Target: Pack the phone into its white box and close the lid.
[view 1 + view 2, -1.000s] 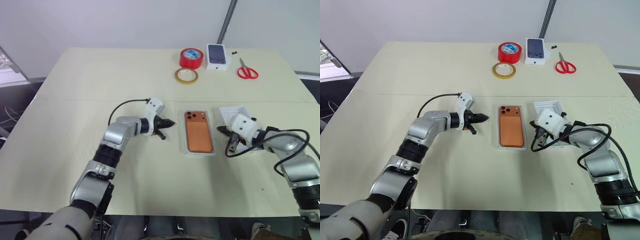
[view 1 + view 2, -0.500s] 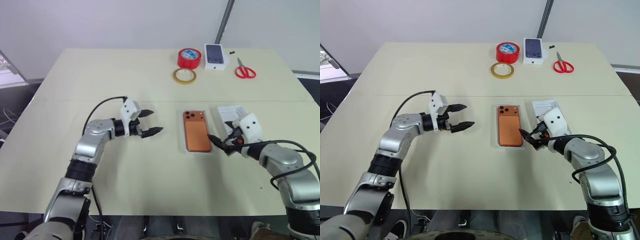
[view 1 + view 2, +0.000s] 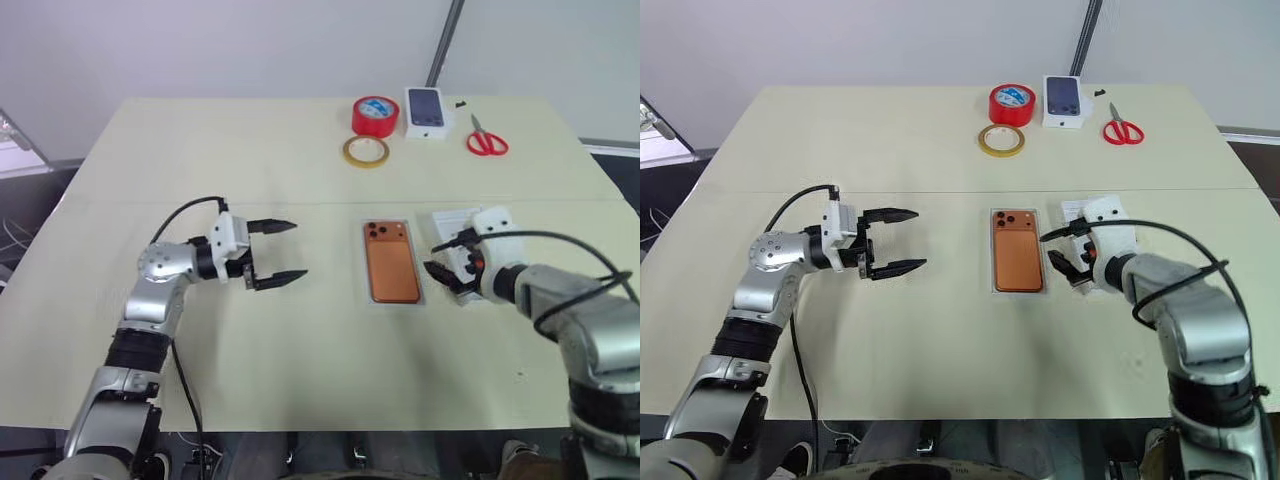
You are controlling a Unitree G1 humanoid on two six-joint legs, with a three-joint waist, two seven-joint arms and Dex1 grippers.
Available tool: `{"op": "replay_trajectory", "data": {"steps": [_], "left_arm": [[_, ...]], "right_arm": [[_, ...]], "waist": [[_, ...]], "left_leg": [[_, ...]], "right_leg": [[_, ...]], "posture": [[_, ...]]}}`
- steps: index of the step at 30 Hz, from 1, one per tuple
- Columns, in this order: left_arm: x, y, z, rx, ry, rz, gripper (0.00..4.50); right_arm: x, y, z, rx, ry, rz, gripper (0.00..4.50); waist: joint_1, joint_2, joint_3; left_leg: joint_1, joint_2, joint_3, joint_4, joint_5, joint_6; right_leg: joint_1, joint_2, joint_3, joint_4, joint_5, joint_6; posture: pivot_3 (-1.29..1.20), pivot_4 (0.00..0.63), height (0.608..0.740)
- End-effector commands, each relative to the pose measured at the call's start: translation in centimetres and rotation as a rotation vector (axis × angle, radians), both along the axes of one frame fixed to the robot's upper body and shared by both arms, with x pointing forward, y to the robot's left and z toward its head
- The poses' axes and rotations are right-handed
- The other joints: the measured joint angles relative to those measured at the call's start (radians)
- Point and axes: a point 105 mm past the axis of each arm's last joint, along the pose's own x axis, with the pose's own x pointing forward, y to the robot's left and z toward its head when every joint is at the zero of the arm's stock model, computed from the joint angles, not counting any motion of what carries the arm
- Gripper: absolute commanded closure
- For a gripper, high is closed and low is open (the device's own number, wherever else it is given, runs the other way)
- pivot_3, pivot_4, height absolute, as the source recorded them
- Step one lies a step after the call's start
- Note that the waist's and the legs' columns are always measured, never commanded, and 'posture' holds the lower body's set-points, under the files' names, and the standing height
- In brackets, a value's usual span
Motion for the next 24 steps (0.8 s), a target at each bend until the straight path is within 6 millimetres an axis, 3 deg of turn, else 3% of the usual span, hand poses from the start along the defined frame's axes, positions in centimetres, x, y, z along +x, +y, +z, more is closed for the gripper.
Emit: {"op": "replay_trajectory", "data": {"steps": [1,12,17,19,21,24], "left_arm": [[-0.4,-0.2,0.4,-0.014,-0.033,-0.016,0.06],[-0.3,-1.2,-0.1,-0.065,-0.041,0.044,0.06],[-0.4,-1.5,-0.2,-0.074,-0.047,0.063,0.06],[-0.4,-1.5,-0.3,-0.082,-0.041,0.072,0.00],[-0.5,-1.6,-0.3,-0.089,-0.036,0.080,0.00],[-0.6,-1.7,-0.4,-0.092,-0.034,0.084,0.00]], "right_arm": [[0.7,-0.8,0.1,0.034,0.077,-0.042,0.01],[1.7,0.7,-0.2,0.035,0.186,-0.068,0.01],[1.9,0.4,-0.5,0.017,0.215,-0.082,0.01],[2.0,0.4,-0.3,0.026,0.220,-0.079,0.54],[2.2,0.4,-0.3,0.013,0.225,-0.081,1.35],[2.2,-0.2,-0.7,-0.020,0.244,-0.105,2.89]], "waist": [[0.000,0.000,0.000],[-0.005,0.000,0.000],[-0.013,0.000,0.000],[-0.016,0.000,0.000],[-0.019,0.000,0.000],[-0.017,0.000,0.000]], "left_leg": [[0.000,0.000,0.000,0.000,0.000,0.000],[0.000,0.000,0.000,0.000,0.000,0.000],[-0.001,0.000,0.000,0.000,0.000,0.000],[-0.001,0.000,0.000,0.000,0.000,0.000],[-0.001,0.000,0.000,0.000,0.000,0.000],[-0.001,0.000,0.000,0.000,0.000,0.000]], "right_leg": [[0.000,0.000,0.000,0.000,0.000,0.000],[-0.001,0.000,0.000,0.001,0.000,0.000],[-0.001,0.000,0.000,0.001,0.000,0.000],[-0.001,0.000,0.000,0.001,0.000,0.000],[-0.001,0.000,0.000,0.001,0.000,0.000],[-0.001,0.000,0.000,0.001,0.000,0.000]], "posture": [[0.00,0.150,0.740],[0.00,0.150,0.740],[0.00,0.150,0.740],[0.00,0.150,0.740],[0.00,0.150,0.740],[0.00,0.150,0.740]]}}
